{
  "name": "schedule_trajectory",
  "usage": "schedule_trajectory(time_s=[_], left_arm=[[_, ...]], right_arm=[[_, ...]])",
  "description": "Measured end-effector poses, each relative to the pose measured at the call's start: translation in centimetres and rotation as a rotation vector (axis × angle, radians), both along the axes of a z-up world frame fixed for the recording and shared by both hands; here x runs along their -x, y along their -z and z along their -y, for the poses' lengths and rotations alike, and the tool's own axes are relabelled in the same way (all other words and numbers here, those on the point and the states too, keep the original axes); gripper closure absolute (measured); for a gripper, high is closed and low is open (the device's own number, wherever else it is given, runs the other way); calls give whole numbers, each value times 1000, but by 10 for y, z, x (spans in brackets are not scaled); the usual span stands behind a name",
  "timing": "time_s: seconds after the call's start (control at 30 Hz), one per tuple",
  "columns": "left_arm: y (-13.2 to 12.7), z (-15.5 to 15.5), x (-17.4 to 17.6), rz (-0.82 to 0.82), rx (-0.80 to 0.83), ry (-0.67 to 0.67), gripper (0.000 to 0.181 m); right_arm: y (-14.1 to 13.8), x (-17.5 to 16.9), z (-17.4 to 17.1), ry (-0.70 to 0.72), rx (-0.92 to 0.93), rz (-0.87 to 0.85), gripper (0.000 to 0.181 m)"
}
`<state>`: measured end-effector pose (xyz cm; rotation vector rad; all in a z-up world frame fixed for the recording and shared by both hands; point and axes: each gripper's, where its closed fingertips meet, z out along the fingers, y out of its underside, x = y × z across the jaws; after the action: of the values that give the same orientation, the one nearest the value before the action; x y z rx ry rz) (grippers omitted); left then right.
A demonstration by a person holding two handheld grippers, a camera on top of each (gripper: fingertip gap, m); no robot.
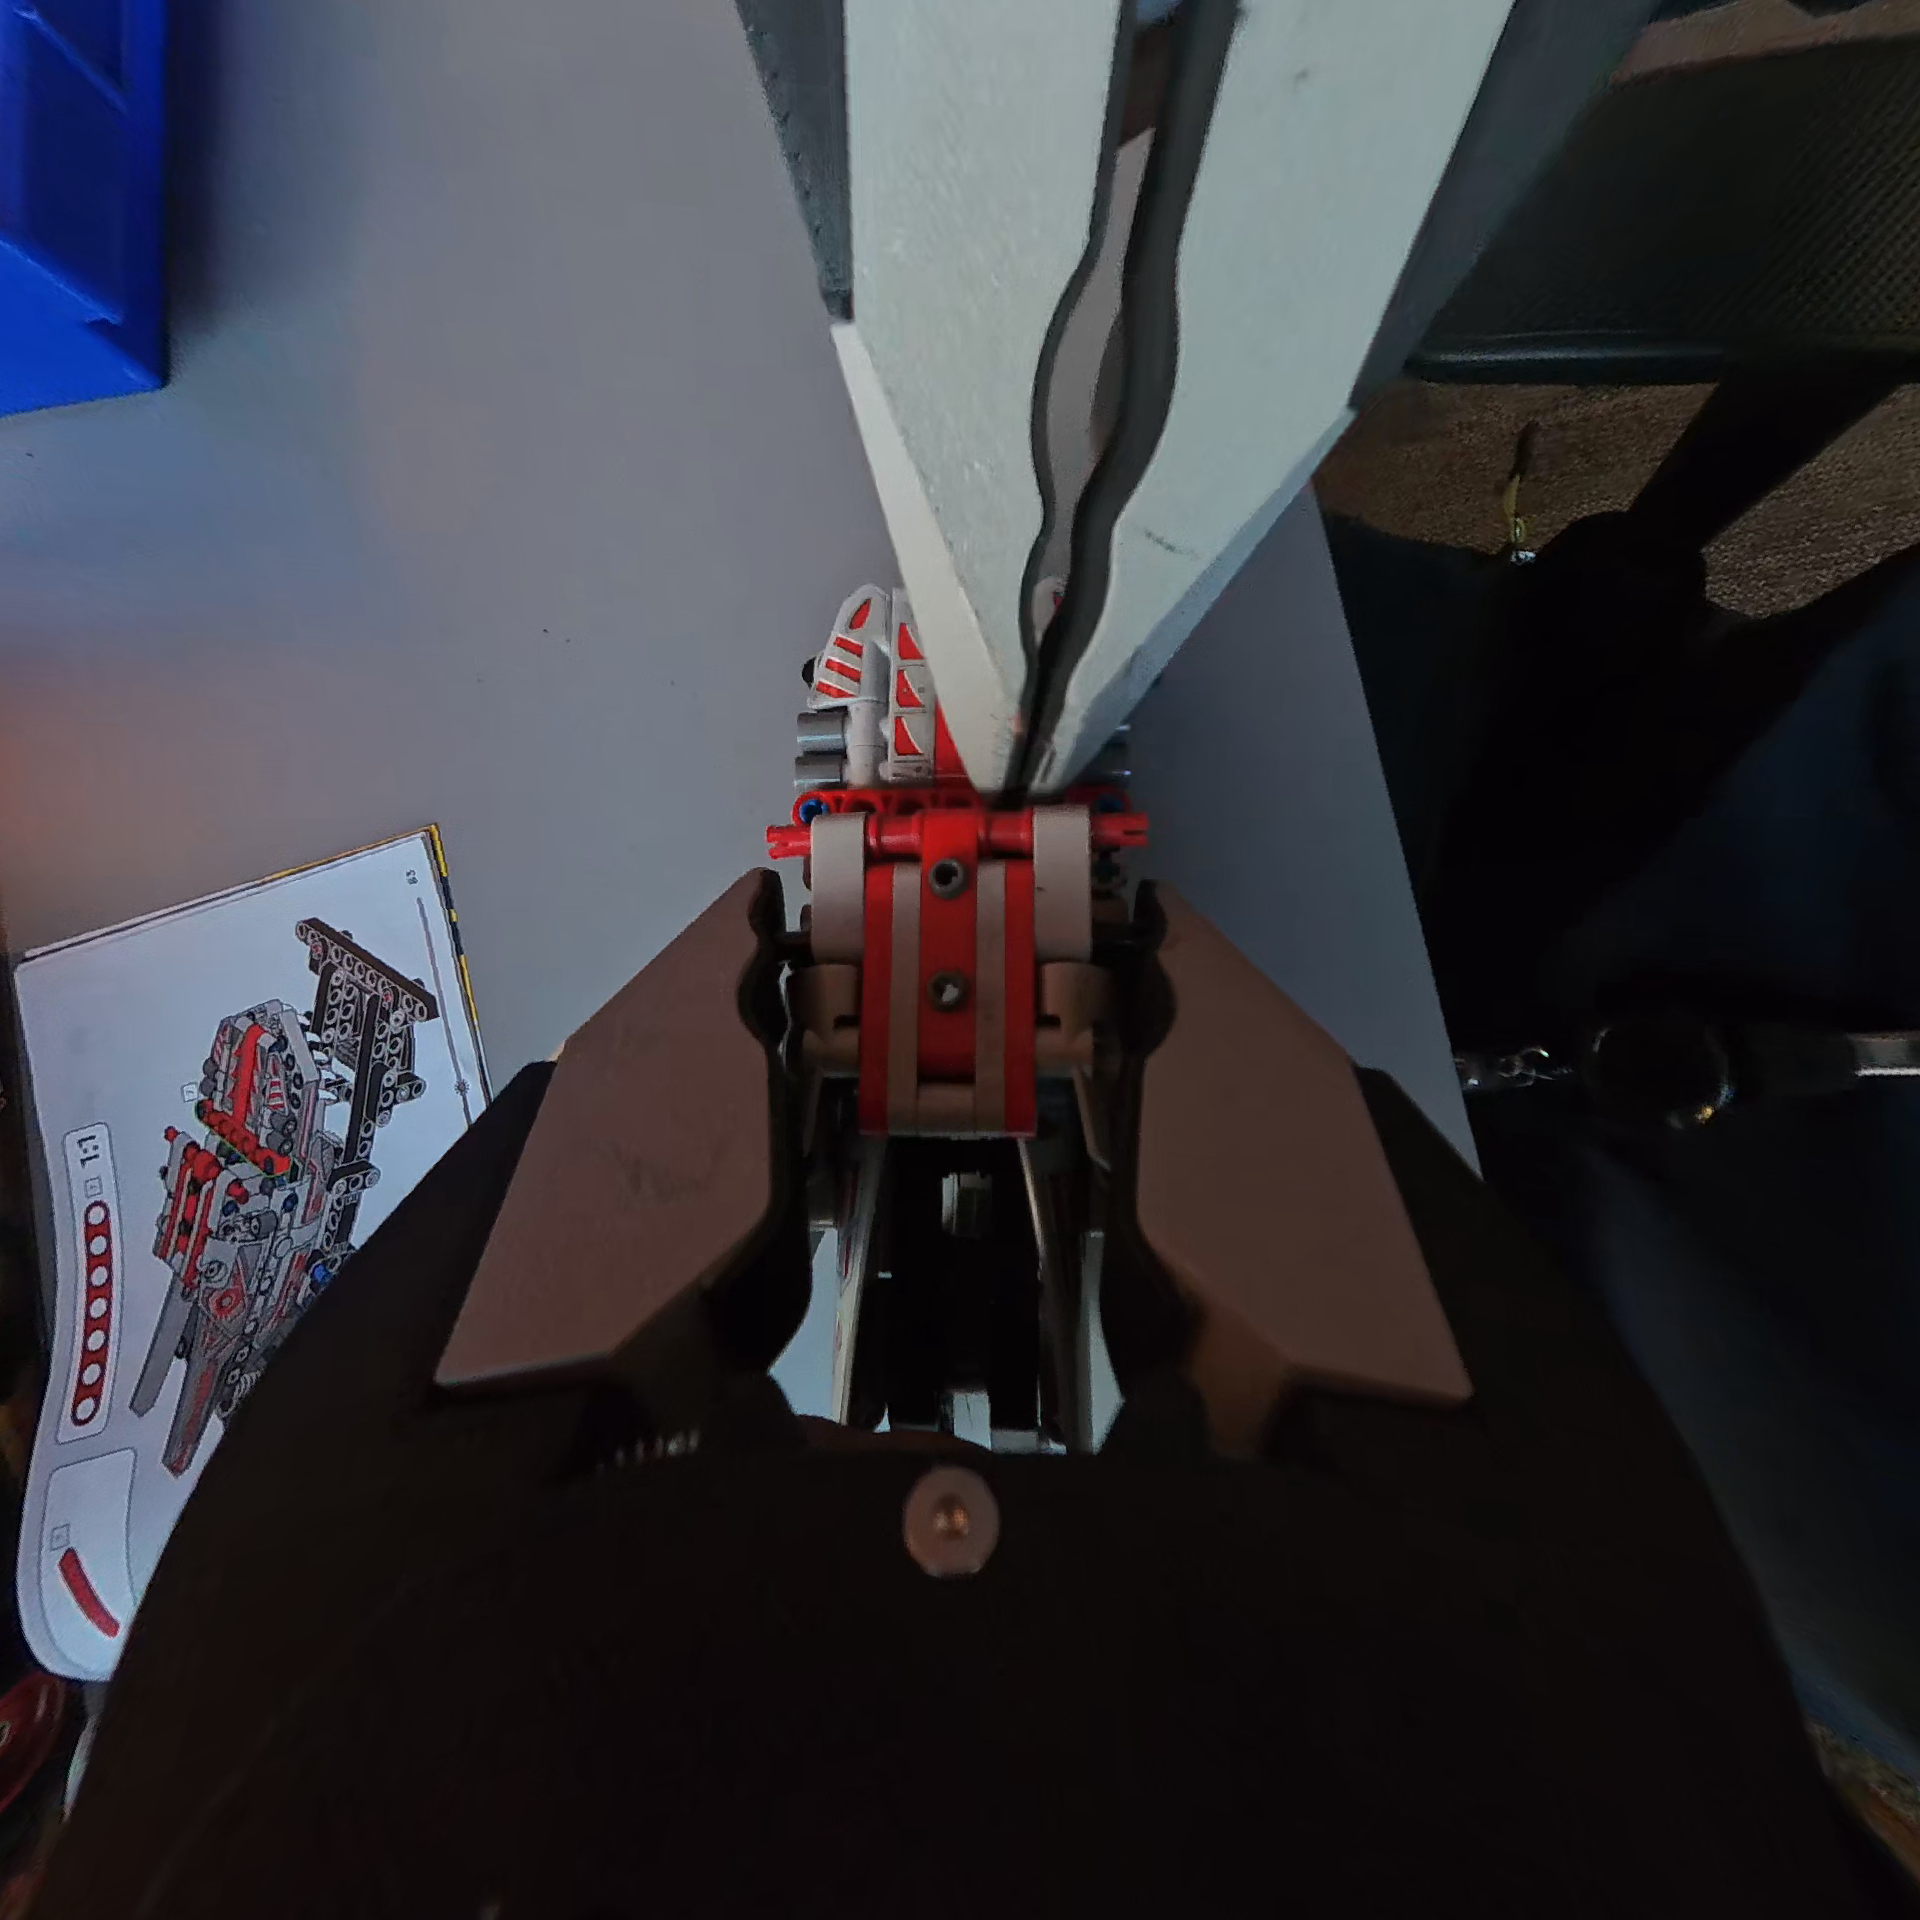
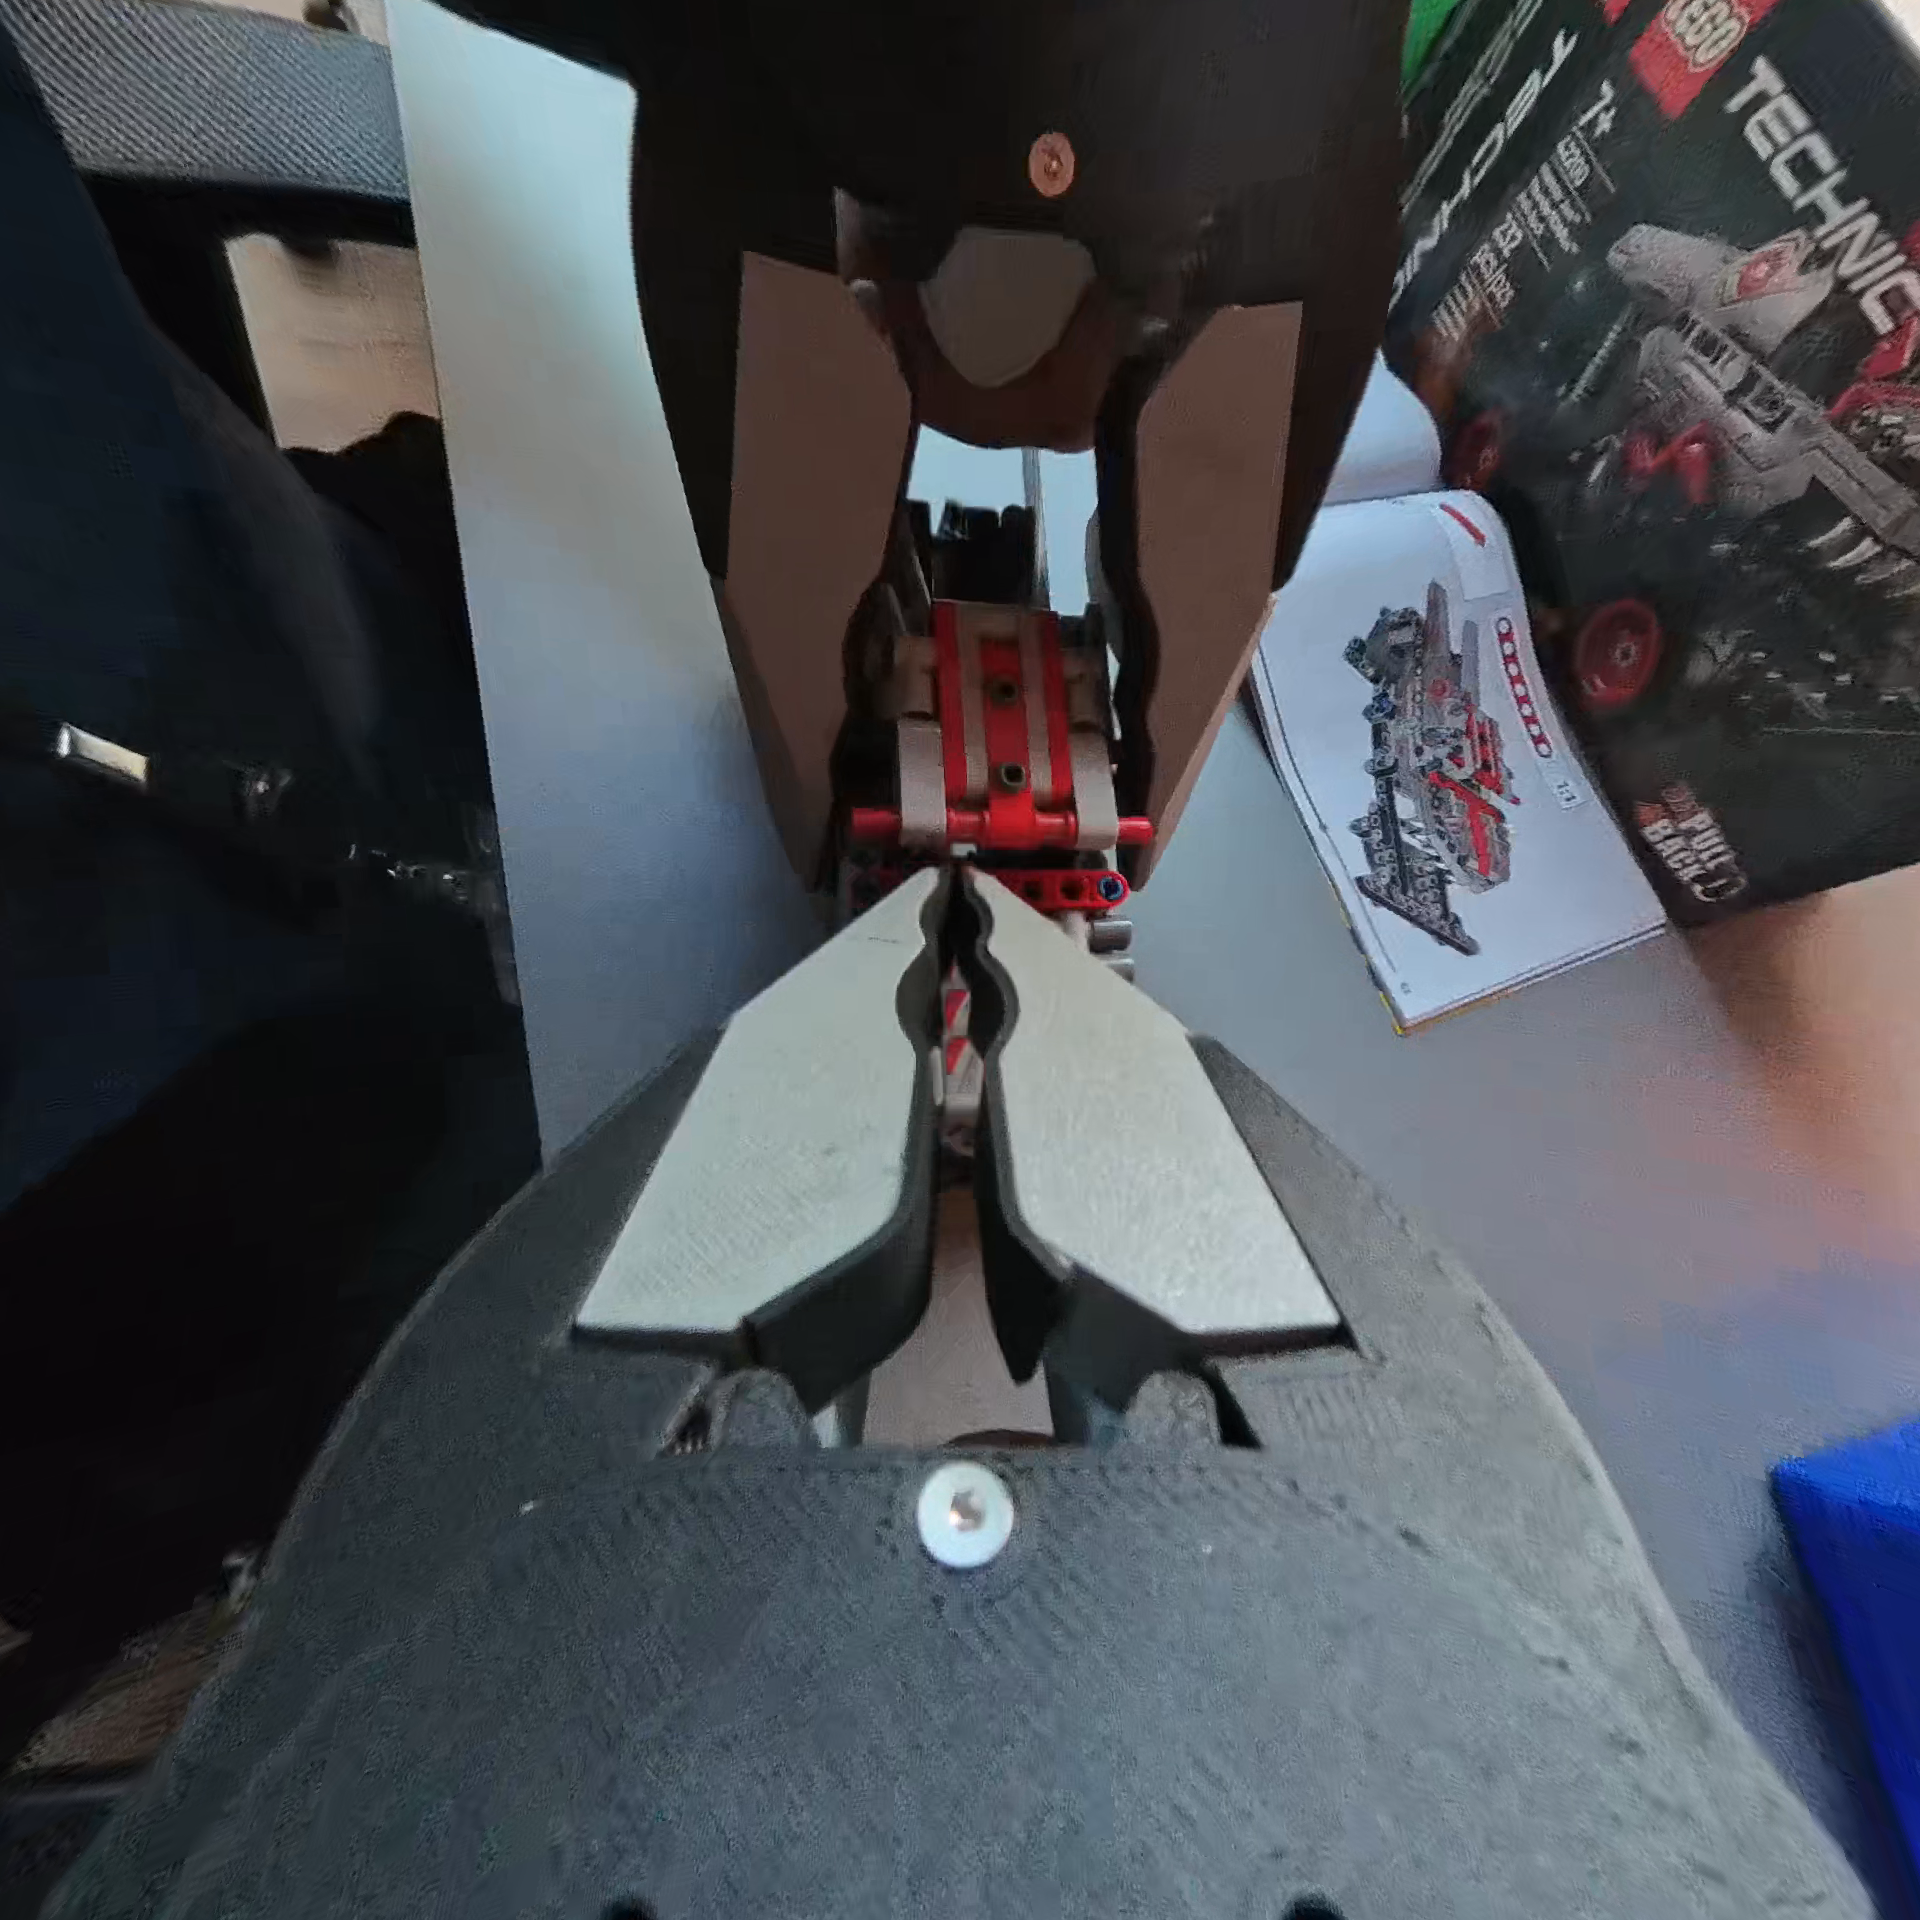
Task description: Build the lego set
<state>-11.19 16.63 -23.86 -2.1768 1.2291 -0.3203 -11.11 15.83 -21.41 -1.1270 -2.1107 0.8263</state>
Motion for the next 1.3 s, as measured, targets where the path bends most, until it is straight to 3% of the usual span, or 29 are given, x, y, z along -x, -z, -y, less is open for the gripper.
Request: schedule_trajectory(time_s=[0.1, 0.2, 0.27, 0.57, 0.73, 0.9, 1.03, 1.2, 1.3], left_arm=[[0, 0, 0, -1, 2, 2, 116], [-1, 0, 0, 3, -1, -1, 116], [-1, 0, 0, 2, 1, 0, 116], [-2, -1, 1, -3, 2, -2, 116], [-3, -1, 1, 8, 12, 2, 116], [-3, -2, 1, 13, 9, 0, 115], [-4, -2, 1, 15, 4, -8, 116], [-4, -3, 1, 17, -1, -12, 116], [-4, -3, 1, 13, -4, -9, 115]], right_arm=[[-4, -1, -2, -10, -37, 15, 181], [-23, -1, 1, -29, 40, -26, 181], [-1, -3, 1, -38, 15, 69, 181], [1, 0, 1, -32, 6, 39, 181], [-10, -3, -3, -25, 77, 149, 181], [-9, -2, -22, 73, -25, 304, 181], [-20, 4, -13, 111, 44, 379, 181], [2, -2, -10, 96, -10, 459, 181], [-1, 0, -7, 68, -45, 424, 181]])
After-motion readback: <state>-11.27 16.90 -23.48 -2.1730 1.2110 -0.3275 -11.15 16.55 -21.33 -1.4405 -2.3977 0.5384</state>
